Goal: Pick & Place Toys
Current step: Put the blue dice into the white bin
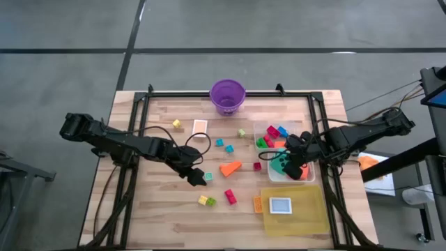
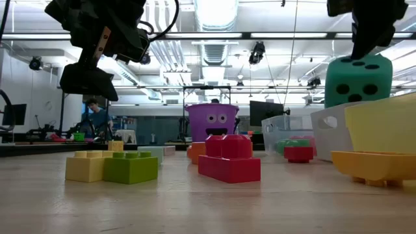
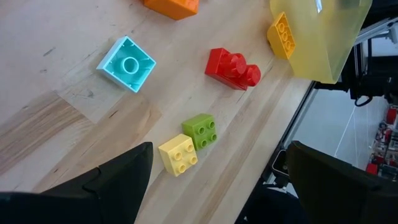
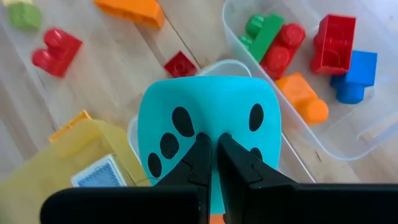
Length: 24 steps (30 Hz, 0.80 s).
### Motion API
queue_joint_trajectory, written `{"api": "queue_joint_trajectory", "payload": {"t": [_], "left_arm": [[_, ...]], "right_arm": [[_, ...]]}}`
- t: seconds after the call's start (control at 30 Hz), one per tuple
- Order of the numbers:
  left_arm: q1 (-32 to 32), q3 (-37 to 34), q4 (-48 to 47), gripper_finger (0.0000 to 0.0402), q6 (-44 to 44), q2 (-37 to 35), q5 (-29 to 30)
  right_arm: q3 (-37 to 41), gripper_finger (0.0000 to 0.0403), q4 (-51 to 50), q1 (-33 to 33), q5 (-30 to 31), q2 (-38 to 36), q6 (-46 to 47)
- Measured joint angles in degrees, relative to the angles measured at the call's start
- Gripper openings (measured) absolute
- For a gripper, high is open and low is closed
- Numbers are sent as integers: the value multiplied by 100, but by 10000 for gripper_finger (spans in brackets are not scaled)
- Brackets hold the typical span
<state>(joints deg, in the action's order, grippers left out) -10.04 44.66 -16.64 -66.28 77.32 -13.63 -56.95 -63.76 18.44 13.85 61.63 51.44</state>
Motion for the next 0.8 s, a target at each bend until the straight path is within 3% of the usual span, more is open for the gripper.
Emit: {"api": "queue_joint_trajectory", "payload": {"t": [0.53,0.8], "left_arm": [[-4,-1,4,355,0,0,0],[-4,0,2,355,0,0,0]], "right_arm": [[385,8,315,2,-7,27,-1511],[364,8,446,46,143,534,-2185]]}}
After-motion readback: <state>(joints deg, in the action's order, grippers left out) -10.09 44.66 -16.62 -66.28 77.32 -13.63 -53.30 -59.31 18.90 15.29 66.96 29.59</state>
